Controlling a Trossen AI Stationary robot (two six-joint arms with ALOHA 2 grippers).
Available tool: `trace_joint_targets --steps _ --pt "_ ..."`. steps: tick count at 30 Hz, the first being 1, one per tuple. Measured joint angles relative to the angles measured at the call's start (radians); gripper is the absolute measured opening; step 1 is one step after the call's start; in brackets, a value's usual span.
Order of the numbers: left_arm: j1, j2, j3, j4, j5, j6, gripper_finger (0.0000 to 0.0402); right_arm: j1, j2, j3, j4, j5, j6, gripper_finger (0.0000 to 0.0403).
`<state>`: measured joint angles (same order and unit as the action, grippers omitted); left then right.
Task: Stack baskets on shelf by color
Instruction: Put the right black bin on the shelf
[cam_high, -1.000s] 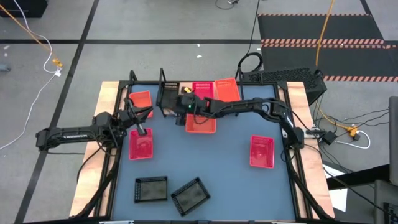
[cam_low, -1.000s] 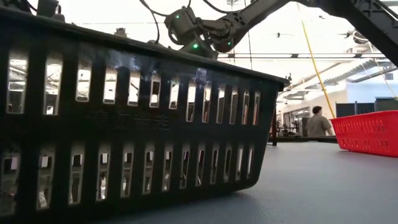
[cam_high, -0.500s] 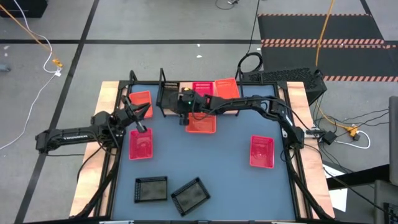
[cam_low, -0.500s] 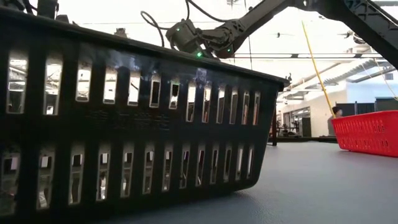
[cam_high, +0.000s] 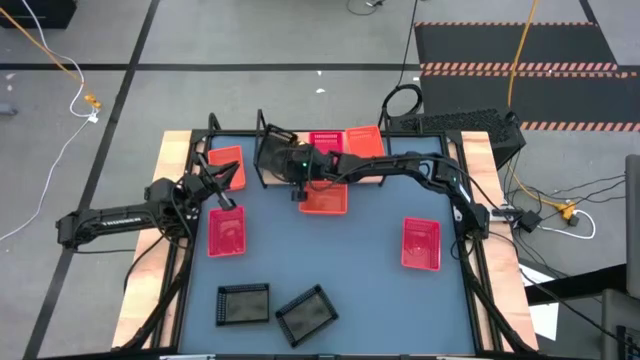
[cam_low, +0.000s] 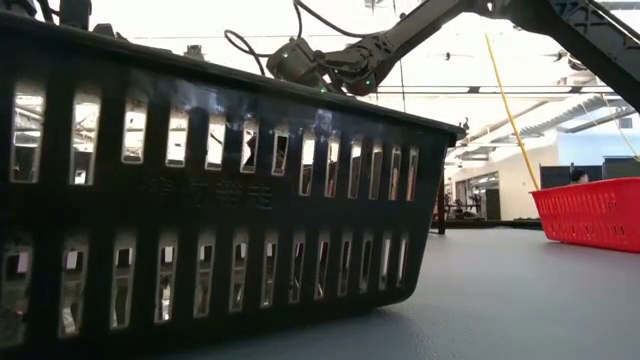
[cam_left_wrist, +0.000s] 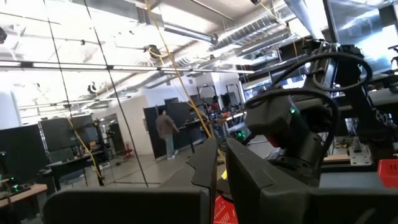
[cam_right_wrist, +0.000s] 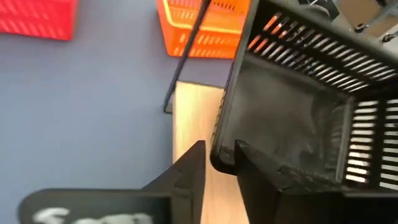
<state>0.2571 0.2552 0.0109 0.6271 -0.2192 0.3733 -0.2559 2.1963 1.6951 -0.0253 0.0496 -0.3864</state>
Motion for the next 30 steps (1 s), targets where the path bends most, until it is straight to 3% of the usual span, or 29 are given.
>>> trace_joint_targets --steps 11,30 --pt "0.0 0.0 0.0 0.003 0.0 -0.001 0.0037 -0.012 0.0 0.0 -0.053 0.001 -0.005 0.0011" --pt "0.0 0.0 0.0 -0.019 0.0 -0.021 0.0037 0.024 -0.113 0.0 -0.234 0.059 0.008 0.0011"
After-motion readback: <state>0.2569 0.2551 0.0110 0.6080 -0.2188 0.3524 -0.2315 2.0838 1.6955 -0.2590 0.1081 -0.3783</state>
